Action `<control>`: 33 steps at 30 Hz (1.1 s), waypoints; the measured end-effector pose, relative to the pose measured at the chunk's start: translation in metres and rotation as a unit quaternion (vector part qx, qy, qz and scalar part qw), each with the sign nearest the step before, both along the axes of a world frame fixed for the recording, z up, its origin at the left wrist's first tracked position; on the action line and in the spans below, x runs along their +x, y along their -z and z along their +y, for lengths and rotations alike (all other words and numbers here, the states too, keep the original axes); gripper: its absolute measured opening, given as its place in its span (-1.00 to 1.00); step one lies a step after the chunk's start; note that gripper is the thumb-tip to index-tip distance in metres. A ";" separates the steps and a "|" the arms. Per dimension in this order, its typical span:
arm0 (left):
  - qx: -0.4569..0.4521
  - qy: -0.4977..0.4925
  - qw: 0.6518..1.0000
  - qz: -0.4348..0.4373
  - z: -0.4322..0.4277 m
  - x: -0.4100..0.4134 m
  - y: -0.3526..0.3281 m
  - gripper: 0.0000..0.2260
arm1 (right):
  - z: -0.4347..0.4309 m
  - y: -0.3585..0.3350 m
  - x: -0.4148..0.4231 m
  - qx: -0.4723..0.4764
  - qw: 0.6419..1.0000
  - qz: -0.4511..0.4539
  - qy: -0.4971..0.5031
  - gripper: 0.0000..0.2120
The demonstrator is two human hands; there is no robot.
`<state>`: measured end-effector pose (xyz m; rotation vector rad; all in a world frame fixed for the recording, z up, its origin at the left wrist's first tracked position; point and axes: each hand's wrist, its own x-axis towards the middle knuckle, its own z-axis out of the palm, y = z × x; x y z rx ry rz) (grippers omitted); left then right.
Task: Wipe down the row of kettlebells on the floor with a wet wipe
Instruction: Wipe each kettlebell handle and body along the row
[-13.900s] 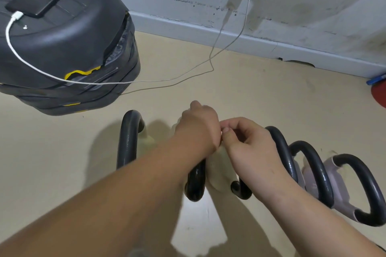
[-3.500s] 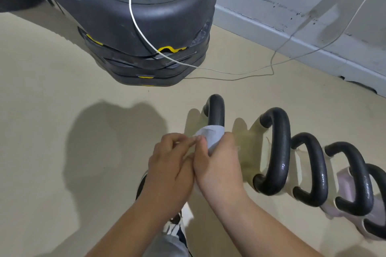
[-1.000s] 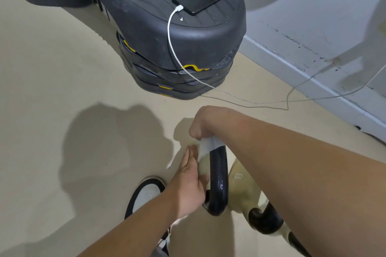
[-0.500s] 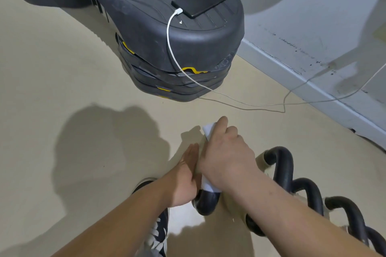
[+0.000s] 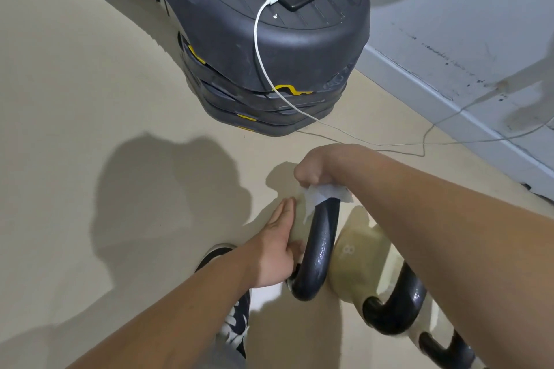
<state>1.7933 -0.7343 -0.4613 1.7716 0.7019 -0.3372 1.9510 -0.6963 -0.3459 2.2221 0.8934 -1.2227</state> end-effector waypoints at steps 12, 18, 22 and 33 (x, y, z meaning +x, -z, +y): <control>-0.307 -0.218 0.926 -0.011 -0.009 0.011 -0.009 -0.45 | -0.098 0.011 -0.077 0.446 0.815 -0.057 0.366 -0.81; -0.164 -0.118 0.974 -0.099 -0.008 0.000 -0.034 -0.80 | -0.135 0.033 -0.125 0.565 0.704 -0.014 0.429 -0.64; -0.223 -0.162 0.953 -0.122 -0.004 -0.005 -0.033 -0.74 | -0.152 0.048 -0.140 0.582 0.721 -0.025 0.375 -0.46; -0.008 -0.266 0.961 -0.079 -0.033 -0.045 -0.006 -0.47 | -0.163 0.038 -0.144 0.573 0.727 0.026 0.378 -0.38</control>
